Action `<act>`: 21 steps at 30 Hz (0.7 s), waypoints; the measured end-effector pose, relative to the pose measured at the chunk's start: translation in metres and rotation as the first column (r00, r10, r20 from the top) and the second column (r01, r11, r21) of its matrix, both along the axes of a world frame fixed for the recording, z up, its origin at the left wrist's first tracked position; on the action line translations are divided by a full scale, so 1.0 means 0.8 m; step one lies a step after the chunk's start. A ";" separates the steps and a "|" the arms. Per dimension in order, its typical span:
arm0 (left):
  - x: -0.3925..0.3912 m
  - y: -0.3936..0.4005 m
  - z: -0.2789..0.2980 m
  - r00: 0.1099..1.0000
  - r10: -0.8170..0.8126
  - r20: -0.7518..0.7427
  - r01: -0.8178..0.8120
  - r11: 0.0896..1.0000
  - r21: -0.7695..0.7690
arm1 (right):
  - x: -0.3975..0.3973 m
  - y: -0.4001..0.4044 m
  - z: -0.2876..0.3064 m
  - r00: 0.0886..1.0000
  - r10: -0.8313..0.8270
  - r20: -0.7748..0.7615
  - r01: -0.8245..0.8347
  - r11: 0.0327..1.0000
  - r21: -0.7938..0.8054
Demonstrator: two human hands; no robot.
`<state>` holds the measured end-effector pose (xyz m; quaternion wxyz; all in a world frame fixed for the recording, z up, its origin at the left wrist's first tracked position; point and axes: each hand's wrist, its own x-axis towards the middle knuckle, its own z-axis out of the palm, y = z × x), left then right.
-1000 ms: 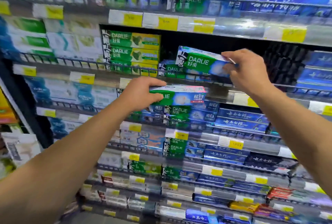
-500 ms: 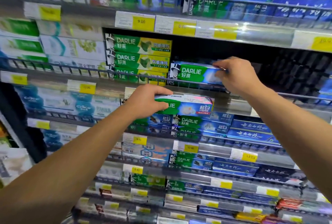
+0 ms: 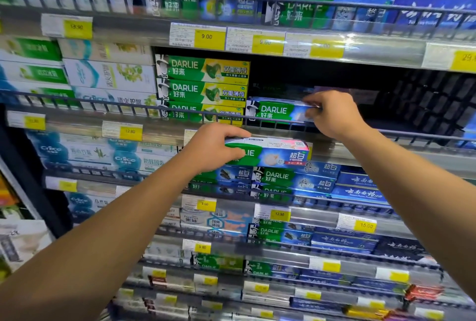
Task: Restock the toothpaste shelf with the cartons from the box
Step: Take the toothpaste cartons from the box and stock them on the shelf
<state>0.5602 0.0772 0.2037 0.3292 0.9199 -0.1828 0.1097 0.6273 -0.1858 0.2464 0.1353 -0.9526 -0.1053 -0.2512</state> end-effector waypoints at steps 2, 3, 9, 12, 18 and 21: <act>0.000 0.001 0.002 1.000 0.000 0.005 0.000 1.000 -0.002 | 0.001 0.001 -0.001 0.999 -0.005 -0.039 0.008 0.998 0.059; 0.000 0.001 0.003 1.000 0.002 0.005 -0.002 1.000 -0.006 | 0.001 0.001 -0.002 0.999 -0.002 -0.053 0.006 0.997 0.078; -0.001 0.001 0.003 1.000 -0.001 0.006 0.001 1.000 -0.026 | -0.007 0.001 0.002 0.993 0.054 -0.107 -0.044 0.995 0.089; -0.002 -0.002 0.006 1.000 -0.009 0.009 0.010 0.999 -0.033 | -0.023 0.001 0.003 0.996 0.088 -0.012 -0.087 0.993 0.080; 0.004 -0.025 0.040 0.994 -0.021 0.106 0.027 0.998 -0.056 | -0.072 0.011 0.010 0.948 0.306 0.091 -0.305 0.952 -0.031; 0.013 -0.047 0.058 0.982 -0.027 0.186 0.031 0.999 -0.016 | -0.075 0.017 0.014 0.957 0.273 0.101 -0.244 0.941 -0.233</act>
